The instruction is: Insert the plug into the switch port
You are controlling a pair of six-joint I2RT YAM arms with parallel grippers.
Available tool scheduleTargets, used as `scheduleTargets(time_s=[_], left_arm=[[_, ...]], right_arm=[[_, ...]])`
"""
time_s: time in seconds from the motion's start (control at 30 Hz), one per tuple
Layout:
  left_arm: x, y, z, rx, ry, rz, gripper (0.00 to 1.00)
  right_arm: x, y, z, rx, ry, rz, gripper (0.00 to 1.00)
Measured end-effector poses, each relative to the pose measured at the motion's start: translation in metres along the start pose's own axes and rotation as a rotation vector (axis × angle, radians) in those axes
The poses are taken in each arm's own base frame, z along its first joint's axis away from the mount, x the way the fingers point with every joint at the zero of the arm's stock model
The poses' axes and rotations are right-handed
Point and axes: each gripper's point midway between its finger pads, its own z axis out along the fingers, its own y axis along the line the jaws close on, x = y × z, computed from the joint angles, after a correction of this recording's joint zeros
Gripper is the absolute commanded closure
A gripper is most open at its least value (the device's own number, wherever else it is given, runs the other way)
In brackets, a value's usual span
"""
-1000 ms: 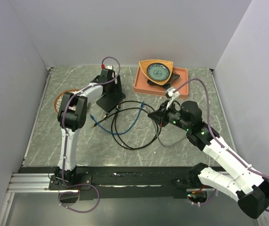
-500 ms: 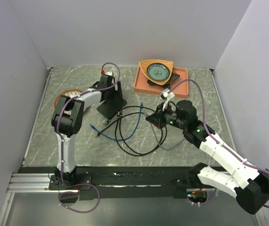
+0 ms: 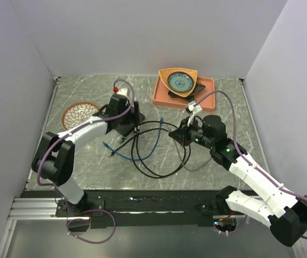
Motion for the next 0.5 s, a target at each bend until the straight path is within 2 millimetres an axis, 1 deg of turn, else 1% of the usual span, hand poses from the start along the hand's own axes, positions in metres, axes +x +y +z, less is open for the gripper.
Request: scheduleTargets(time_s=[0.1,0.2,0.27,0.33,0.5], left_arm=[[0.046,0.008,-0.008,-0.035,0.085,0.009,0.03],[0.071,0.024,-0.017,-0.081,0.13,0.006,0.02],[0.079,0.032,-0.023,-0.104,0.137,0.001,0.02],[0.08,0.036,-0.027,-0.115,0.129,-0.001,0.02],[0.079,0.035,-0.024,-0.106,0.112,0.002,0.02]], right_arm=[[0.001,-0.002,0.0,0.01,0.003,0.003,1.0],[0.001,-0.003,-0.001,0.013,0.005,0.005,1.0],[0.001,-0.004,-0.001,0.015,0.004,0.004,1.0],[0.001,-0.004,-0.001,0.016,0.004,0.004,1.0],[0.001,-0.004,-0.001,0.018,0.005,0.004,1.0]])
